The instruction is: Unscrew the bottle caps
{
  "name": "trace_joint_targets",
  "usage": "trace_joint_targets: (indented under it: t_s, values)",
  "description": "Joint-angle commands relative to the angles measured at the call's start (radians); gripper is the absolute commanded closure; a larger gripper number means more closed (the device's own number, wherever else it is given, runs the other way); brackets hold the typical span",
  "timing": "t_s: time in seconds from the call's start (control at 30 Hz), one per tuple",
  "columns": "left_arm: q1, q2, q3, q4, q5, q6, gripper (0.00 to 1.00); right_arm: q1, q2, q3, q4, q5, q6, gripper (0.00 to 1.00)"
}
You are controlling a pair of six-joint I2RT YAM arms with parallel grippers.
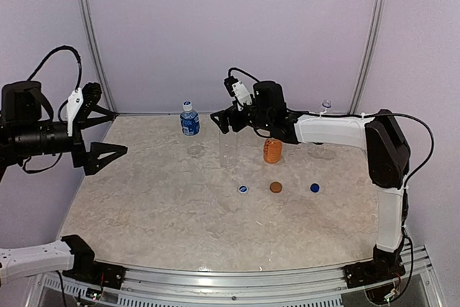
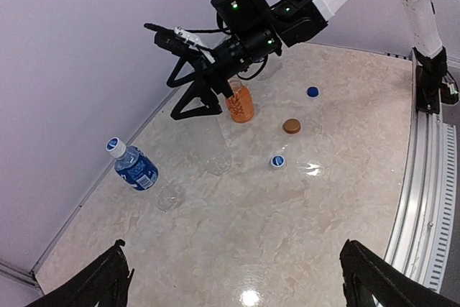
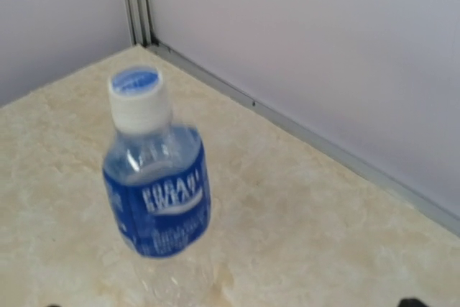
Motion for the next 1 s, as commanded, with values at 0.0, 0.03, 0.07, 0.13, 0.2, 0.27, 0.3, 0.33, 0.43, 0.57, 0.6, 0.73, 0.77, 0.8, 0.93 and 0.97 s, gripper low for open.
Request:
trace_joint_targets:
  t_s: [0.0,0.03,0.07,0.13,0.2,0.27,0.3,0.33,0.43,0.57,0.6,0.73,0.77,0.8,0.93,0.97]
  values:
    - [0.072,0.155,0.11,-0.035,-0.115,0.002,0.01,-0.008,-0.092,0.114,-0.127,-0.013,-0.02,0.01]
    - [0.116,0.229,0.156,-0.053,-0.109,-0.009,0.01,-0.008,-0.102,0.133,-0.148,-0.018,-0.02,0.01]
    - [0.166,0.275,0.205,-0.074,-0.075,-0.032,0.01,-0.009,-0.124,0.148,-0.171,-0.021,-0.02,0.01]
    - [0.28,0.387,0.326,-0.117,0.042,-0.113,0.01,-0.009,-0.164,0.156,-0.204,-0.027,-0.009,0.01]
    - [0.356,0.539,0.432,-0.131,0.126,-0.19,0.01,-0.008,-0.207,0.145,-0.227,-0.024,0.014,0.01]
    - [0.375,0.658,0.492,-0.097,0.144,-0.212,0.01,-0.009,-0.254,0.102,-0.23,-0.022,0.042,0.01]
    - [0.371,0.691,0.491,-0.058,0.14,-0.211,0.01,-0.009,-0.278,0.078,-0.226,-0.022,0.057,0.01]
    - [0.359,0.728,0.474,0.0,0.122,-0.218,0.01,-0.009,-0.3,0.054,-0.221,-0.025,0.072,0.01]
    - [0.304,0.788,0.378,0.229,0.069,-0.244,0.01,-0.007,-0.359,-0.007,-0.225,-0.027,0.103,0.01]
    - [0.254,0.868,0.288,0.428,0.001,-0.287,0.01,-0.001,-0.424,-0.068,-0.248,0.003,0.121,0.01]
    - [0.255,0.892,0.253,0.511,0.001,-0.312,0.01,0.0,-0.435,-0.082,-0.249,0.013,0.125,0.01]
    - [0.25,0.971,0.203,0.691,-0.078,-0.315,0.01,0.012,-0.46,-0.099,-0.277,0.056,0.14,0.01]
    - [0.251,0.986,0.195,0.721,-0.079,-0.314,0.01,0.016,-0.463,-0.099,-0.284,0.065,0.141,0.01]
    - [0.25,1.0,0.179,0.762,-0.066,-0.306,0.01,0.021,-0.465,-0.098,-0.288,0.078,0.14,0.01]
    - [0.231,1.031,0.124,0.9,-0.033,-0.259,0.01,0.036,-0.467,-0.098,-0.307,0.152,0.145,0.01]
    - [0.231,1.044,0.113,0.932,-0.027,-0.257,0.01,0.039,-0.464,-0.097,-0.313,0.167,0.148,0.01]
